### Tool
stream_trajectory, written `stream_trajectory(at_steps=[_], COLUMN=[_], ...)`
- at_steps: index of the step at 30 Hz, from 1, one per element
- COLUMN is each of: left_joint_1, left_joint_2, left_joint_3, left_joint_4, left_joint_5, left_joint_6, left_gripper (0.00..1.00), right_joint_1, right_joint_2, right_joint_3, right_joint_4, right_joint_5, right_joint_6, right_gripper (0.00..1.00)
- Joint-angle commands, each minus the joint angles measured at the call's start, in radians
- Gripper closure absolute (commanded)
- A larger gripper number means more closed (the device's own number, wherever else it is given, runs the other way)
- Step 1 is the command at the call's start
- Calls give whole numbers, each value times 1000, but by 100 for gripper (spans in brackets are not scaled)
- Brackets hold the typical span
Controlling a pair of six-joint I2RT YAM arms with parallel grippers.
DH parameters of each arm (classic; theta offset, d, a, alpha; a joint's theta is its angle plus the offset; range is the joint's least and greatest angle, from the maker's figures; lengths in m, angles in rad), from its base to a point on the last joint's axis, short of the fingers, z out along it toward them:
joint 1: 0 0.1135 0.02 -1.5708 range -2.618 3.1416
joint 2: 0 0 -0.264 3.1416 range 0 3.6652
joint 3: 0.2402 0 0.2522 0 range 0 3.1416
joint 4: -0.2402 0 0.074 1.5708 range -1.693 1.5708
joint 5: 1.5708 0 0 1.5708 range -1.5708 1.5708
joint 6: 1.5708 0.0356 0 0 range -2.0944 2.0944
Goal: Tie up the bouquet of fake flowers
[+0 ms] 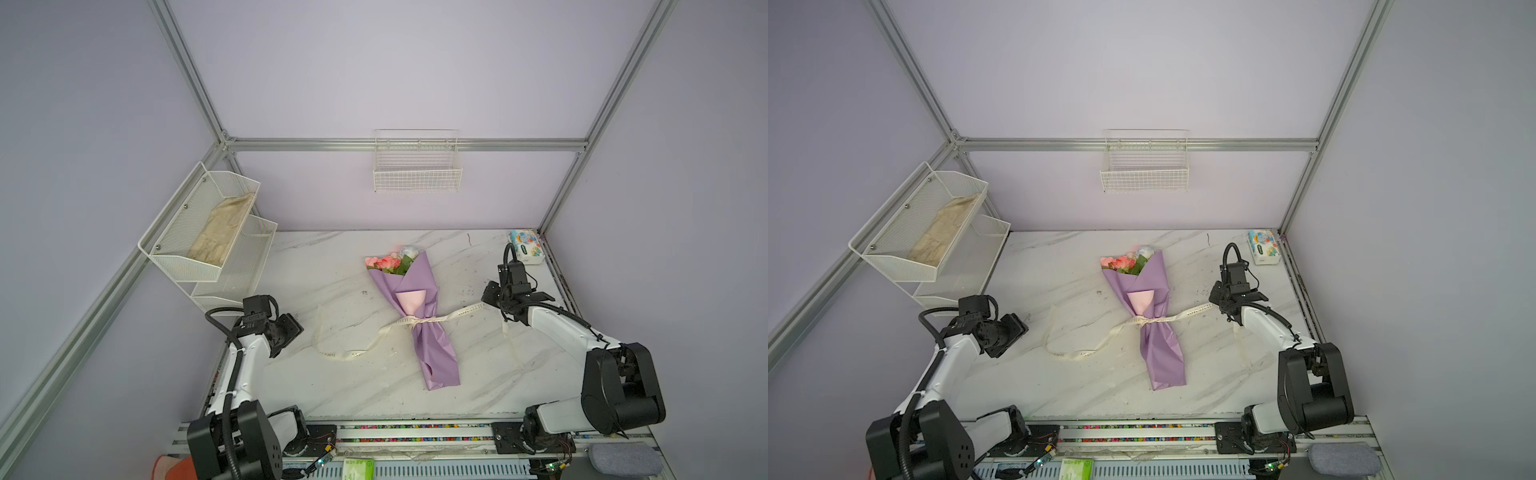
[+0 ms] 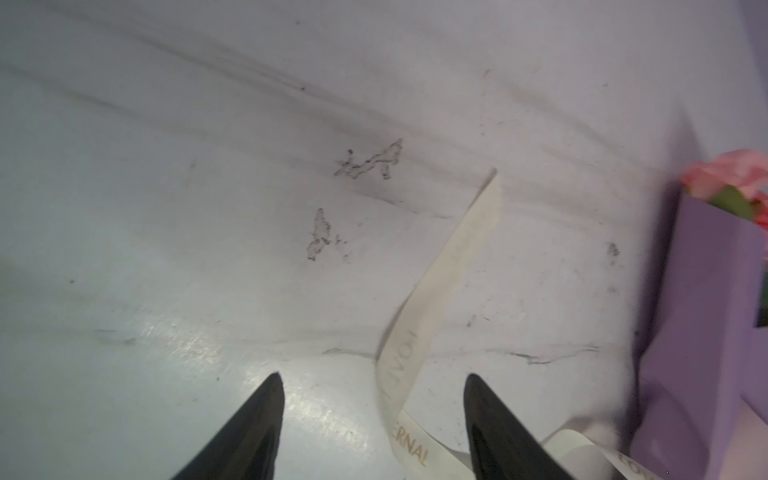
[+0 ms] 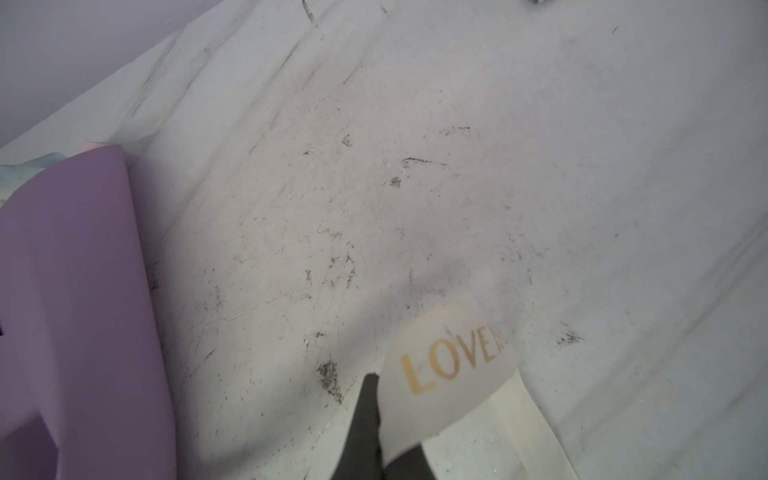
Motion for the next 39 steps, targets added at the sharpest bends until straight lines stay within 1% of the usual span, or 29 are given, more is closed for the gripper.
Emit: stream_trajectory(at_steps=[1,2,3,4,6,9,11,13,16,19,23,28,30,32,34,37,38,39], left_joint_1=[-102,-175,-260,-324,-479,-650,-718,-759,-807,-824,-862,-875,-880,-880,-879,-880,-880,-881], left_joint_2=[-36,-21,3,33,123,247,323,404,476,508,530,586,615,631,630,598,581,563], left_joint_3=[45,53,62,67,112,171,194,223,249,255,217,212,227,232,234,209,201,191], left_joint_4=[157,187,225,251,261,293,337,369,405,443,524,590,596,595,582,567,557,543], left_joint_5=[176,185,193,189,149,79,59,43,33,76,123,97,91,96,107,103,96,84], left_joint_6=[69,83,120,162,253,437,510,553,626,651,706,700,705,706,708,711,713,707], left_gripper=[37,37,37,36,35,32,30,28,27,26,26,28,33,44,59,93,100,100], right_joint_1=[-4,-3,-4,-3,-5,-4,-3,-4,-3,-5,-4,-4,-4,-3,-3,-3,-3,-4], right_joint_2=[-5,-4,-4,-6,-10,-16,-20,-30,-44,-48,-39,-25,-15,-9,-9,-23,-27,-30], right_joint_3=[-3,3,8,9,2,-7,-11,-18,-36,-37,-34,-22,-16,-12,-7,-7,-7,-7], right_joint_4=[53,48,39,36,42,46,37,30,38,28,29,30,27,26,22,18,18,14], right_joint_5=[-50,-59,-57,-54,-62,-72,-70,-64,-63,-54,-52,-54,-57,-58,-53,-31,-21,-3], right_joint_6=[3,3,0,-1,-3,-1,-1,0,4,12,12,13,12,12,11,11,11,12], right_gripper=[100,100,100,100,100,100,100,100,100,100,100,100,100,100,100,100,100,100])
